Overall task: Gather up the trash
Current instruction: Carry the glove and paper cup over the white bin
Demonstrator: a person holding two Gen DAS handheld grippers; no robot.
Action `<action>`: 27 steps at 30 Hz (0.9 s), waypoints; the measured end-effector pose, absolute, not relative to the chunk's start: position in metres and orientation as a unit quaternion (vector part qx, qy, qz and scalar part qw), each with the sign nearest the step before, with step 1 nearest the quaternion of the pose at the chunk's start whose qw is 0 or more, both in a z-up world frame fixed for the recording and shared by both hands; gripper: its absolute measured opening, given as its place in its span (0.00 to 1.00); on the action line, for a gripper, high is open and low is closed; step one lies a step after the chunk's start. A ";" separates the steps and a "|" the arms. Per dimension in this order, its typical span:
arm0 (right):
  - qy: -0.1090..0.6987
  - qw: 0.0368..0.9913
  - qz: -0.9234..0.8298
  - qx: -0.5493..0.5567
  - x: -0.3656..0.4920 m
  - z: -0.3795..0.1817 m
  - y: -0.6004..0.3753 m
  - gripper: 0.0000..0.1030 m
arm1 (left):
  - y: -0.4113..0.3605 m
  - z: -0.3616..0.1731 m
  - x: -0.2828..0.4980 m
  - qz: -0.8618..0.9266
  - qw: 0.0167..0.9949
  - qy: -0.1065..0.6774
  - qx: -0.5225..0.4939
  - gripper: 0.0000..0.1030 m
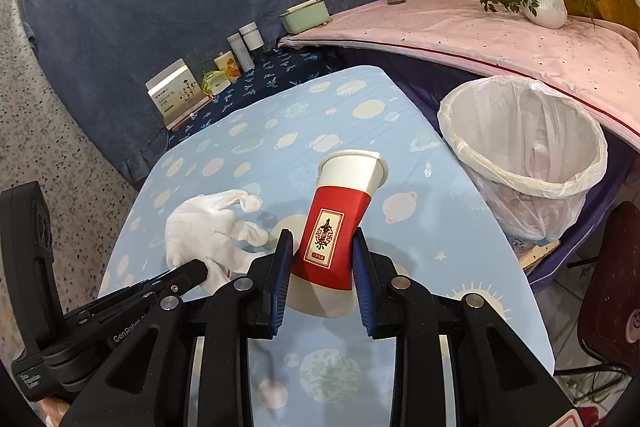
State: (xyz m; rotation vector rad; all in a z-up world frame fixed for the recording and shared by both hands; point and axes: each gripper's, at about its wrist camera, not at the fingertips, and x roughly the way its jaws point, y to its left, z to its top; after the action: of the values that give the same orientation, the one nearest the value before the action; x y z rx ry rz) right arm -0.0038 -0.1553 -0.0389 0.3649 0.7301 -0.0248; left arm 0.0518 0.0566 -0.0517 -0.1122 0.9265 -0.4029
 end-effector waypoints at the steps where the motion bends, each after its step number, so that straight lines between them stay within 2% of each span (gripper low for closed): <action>1: 0.354 0.918 -0.012 0.178 -0.004 -0.039 -0.156 0.27 | 0.056 -0.051 0.051 -0.193 0.874 0.442 -0.052 0.08; 27: 0.332 0.923 -0.031 0.193 -0.006 -0.041 -0.196 0.27 | 0.002 -0.038 0.051 -0.214 0.876 0.432 -0.013 0.08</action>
State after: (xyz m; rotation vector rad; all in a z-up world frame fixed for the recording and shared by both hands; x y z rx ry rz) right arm -0.0064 -0.1956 -0.0409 0.3970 0.6816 -0.0641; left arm 0.0515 0.0022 -0.0380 -0.0264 0.9026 -0.4475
